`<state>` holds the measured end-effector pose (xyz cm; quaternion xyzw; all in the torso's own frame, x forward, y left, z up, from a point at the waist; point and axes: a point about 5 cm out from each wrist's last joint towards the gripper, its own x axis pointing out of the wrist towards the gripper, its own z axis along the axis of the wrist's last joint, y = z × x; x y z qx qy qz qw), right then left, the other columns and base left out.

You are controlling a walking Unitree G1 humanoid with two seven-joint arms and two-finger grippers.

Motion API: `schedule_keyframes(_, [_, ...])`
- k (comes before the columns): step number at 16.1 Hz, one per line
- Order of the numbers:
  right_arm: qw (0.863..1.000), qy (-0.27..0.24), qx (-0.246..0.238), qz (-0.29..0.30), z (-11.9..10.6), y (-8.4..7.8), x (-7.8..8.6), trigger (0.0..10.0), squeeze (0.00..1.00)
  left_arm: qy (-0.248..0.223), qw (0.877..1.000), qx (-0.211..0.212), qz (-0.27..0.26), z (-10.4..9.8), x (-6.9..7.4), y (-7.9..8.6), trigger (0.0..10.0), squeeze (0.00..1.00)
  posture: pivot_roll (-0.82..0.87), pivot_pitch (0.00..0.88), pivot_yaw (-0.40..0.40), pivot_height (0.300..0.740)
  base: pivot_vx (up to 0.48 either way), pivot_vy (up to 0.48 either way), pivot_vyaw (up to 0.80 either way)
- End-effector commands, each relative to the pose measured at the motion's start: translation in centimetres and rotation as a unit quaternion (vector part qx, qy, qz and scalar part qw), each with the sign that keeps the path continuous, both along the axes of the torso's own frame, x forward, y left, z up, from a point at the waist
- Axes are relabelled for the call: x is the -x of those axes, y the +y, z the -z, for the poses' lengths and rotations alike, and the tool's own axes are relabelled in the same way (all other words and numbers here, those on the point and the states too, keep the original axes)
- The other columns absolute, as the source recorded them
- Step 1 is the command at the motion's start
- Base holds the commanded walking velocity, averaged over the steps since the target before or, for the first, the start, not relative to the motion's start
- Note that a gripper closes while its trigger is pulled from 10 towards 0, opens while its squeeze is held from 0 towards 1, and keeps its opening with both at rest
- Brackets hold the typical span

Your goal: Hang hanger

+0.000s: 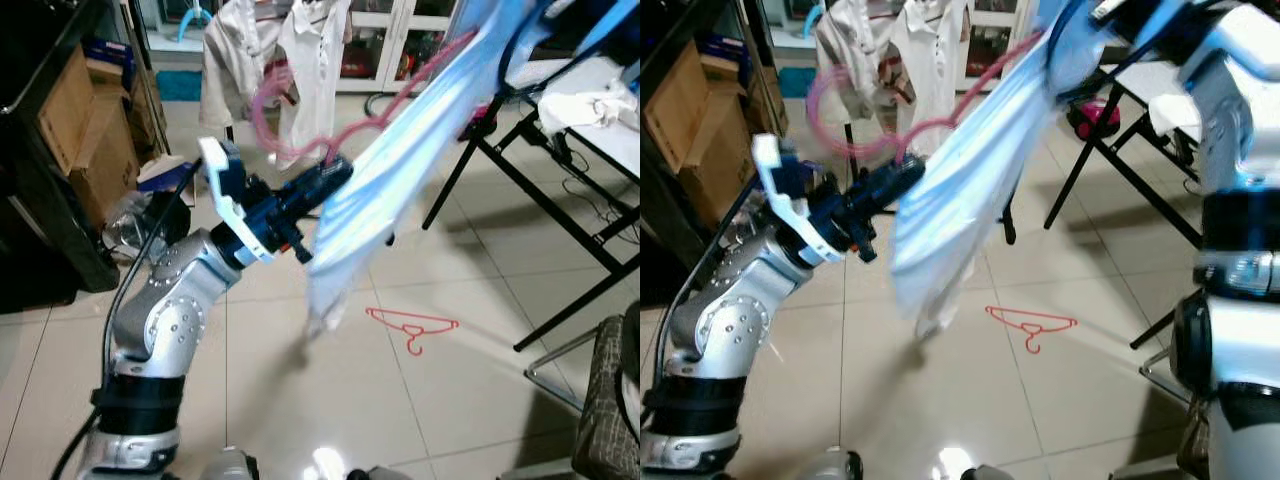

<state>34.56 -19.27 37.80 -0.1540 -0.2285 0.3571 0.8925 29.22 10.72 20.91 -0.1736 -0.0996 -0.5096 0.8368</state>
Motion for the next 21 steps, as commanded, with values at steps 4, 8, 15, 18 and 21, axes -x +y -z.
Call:
schedule_keyframes(4, [0.995,-0.010,0.052,-0.088,0.0,1.5,3.0,10.0,0.00,0.063,0.992,-0.104,-0.043,2.4,-1.6,-0.4,10.0,0.00,-0.06,0.016,-0.065,0.740,0.000,0.000,0.00])
schedule_keyframes(8, [0.996,-0.001,0.093,-0.008,3.1,0.5,2.1,10.0,0.00,0.062,0.978,-0.183,-0.084,1.7,-2.8,0.2,10.0,0.00,-0.06,0.013,-0.049,0.740,0.000,0.000,0.00])
schedule_keyframes(15, [0.971,-0.096,0.137,0.170,2.5,0.1,-1.1,10.0,0.00,0.014,0.964,-0.264,0.003,1.2,-0.2,-2.0,10.0,0.00,-0.04,0.017,-0.038,0.740,0.000,0.000,0.00])
schedule_keyframes(18, [0.956,-0.128,0.204,0.165,3.4,1.8,-1.5,10.0,0.00,0.004,0.936,-0.353,0.017,2.9,0.3,-1.6,10.0,0.00,-0.03,0.019,-0.038,0.740,0.000,0.000,0.00])
schedule_keyframes(21, [0.960,-0.078,0.247,0.106,5.5,2.4,-0.8,10.0,0.00,0.002,0.909,-0.417,-0.021,3.4,-0.5,0.4,10.0,0.00,-0.01,0.021,-0.041,0.740,0.000,0.000,0.00])
